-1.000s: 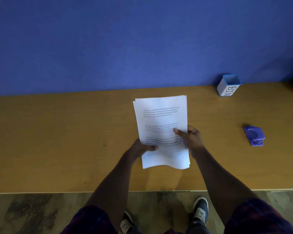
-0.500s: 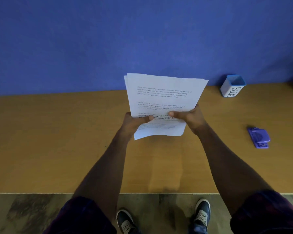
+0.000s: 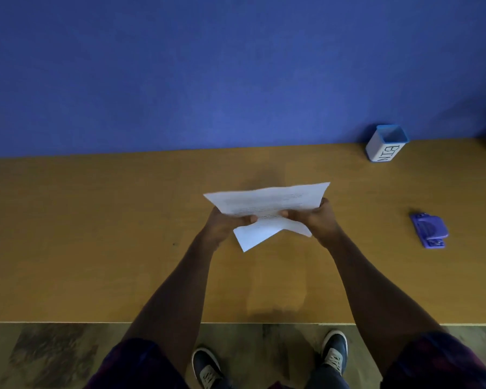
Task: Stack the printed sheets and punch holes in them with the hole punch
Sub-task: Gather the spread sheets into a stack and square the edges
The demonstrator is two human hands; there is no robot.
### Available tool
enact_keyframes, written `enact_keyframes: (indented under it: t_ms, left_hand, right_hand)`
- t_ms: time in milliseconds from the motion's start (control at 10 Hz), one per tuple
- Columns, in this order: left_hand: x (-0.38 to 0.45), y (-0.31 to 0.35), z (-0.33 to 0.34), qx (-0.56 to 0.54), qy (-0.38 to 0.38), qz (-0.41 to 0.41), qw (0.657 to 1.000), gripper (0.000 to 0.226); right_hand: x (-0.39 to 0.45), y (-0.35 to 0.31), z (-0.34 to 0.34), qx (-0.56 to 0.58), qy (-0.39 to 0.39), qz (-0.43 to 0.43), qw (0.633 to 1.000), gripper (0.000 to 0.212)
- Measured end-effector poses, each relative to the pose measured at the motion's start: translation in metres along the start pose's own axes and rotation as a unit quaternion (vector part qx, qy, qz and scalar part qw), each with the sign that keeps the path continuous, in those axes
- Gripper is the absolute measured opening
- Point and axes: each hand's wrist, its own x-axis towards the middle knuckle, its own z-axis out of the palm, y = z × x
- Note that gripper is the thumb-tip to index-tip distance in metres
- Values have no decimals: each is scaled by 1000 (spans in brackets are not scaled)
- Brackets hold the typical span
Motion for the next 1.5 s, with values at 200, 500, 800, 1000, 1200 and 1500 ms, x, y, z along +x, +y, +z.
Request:
enact_keyframes:
  t_ms: [200, 500, 800, 1000, 1200, 1500]
  left_hand:
    - [-6, 22, 0, 67, 62, -217, 972, 93]
    - [10, 0, 12, 8, 44, -28, 999, 46]
    - [6, -14, 12, -36, 34, -31, 998, 52]
    - [5, -13, 8, -81, 13, -18, 996, 49]
    - [1, -6, 17, -47, 53, -38, 997, 36]
    - [-9, 9, 22, -254, 55, 74, 963, 43]
  right_hand:
    - [-3, 3, -18, -50, -48, -46, 997, 35]
    - [2, 13, -9, 2, 27, 1, 1000, 40]
    - [-7, 12, -2, 30, 53, 21, 998, 34]
    - [-8, 12, 2, 22, 67, 25, 997, 30]
    - [-19, 15, -3, 19, 66, 47, 996, 29]
    - [-26, 12, -8, 200, 148, 104, 963, 72]
